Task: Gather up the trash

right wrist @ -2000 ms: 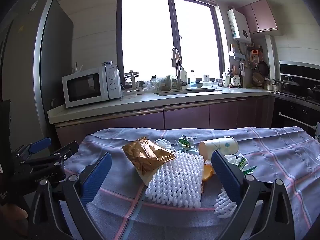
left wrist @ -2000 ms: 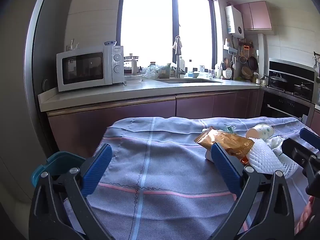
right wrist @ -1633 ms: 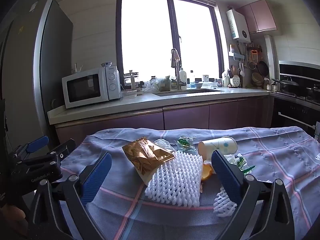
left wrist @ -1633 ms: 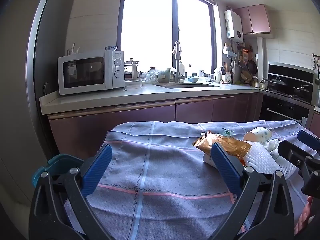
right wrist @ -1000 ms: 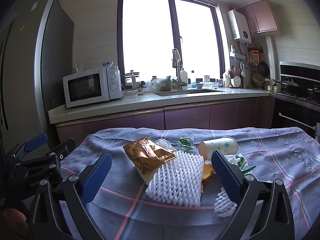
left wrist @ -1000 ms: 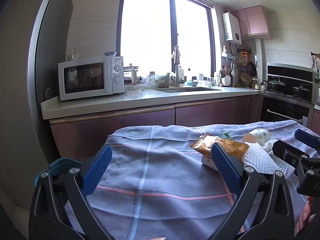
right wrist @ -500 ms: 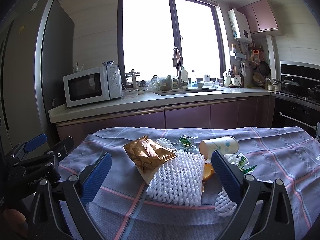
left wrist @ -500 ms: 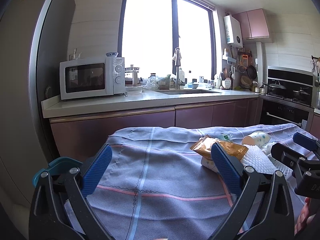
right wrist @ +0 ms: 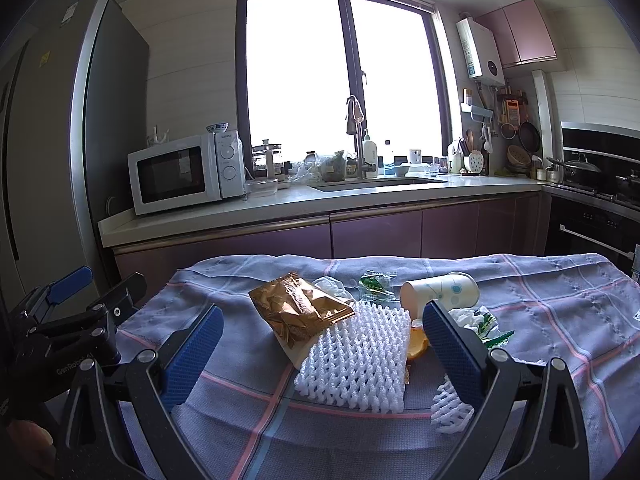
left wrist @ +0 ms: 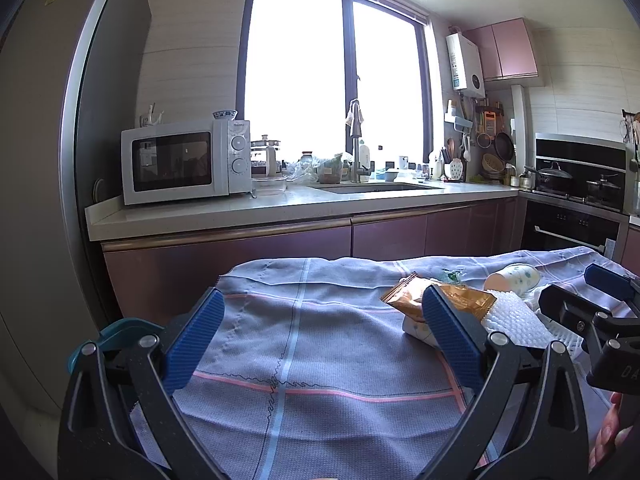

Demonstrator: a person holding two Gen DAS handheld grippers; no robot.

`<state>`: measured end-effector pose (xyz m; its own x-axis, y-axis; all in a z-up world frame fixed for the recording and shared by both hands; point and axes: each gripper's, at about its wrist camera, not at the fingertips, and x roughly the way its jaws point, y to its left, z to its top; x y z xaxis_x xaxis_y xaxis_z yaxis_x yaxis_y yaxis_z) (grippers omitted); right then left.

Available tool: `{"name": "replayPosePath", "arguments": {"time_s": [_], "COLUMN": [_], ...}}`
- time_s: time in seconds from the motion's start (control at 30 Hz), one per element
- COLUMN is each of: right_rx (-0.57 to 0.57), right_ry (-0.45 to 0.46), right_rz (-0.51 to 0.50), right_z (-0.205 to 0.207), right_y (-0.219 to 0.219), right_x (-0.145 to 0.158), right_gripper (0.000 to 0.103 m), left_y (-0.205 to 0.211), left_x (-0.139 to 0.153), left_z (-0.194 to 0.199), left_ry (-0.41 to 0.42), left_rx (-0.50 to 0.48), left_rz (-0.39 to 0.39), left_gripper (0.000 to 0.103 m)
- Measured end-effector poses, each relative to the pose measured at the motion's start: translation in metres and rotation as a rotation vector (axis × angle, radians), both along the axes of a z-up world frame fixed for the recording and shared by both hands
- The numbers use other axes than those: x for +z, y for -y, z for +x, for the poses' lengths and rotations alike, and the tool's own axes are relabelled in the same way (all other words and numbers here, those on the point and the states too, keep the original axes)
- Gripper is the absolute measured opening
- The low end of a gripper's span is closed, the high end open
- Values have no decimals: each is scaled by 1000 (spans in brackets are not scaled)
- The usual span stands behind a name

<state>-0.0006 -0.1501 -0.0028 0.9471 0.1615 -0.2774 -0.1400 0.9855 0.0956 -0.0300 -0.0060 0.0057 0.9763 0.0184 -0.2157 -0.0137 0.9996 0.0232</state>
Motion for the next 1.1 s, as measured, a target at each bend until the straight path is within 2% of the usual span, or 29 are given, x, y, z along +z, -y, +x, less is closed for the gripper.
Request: {"name": "replayPosePath", "arguments": {"time_s": [1.1], "right_rx": [9], "right_ry": [-12], "right_rz": [8], "right_z": [1], "right_y": [0], "right_x": [-2], "right_gripper": [96], "left_y": [1], "left_x": [-2], "left_z": [-1], "left_ry": [-2], "left_rx": [-11], "left_rz": [1], "left_gripper": [97]}}
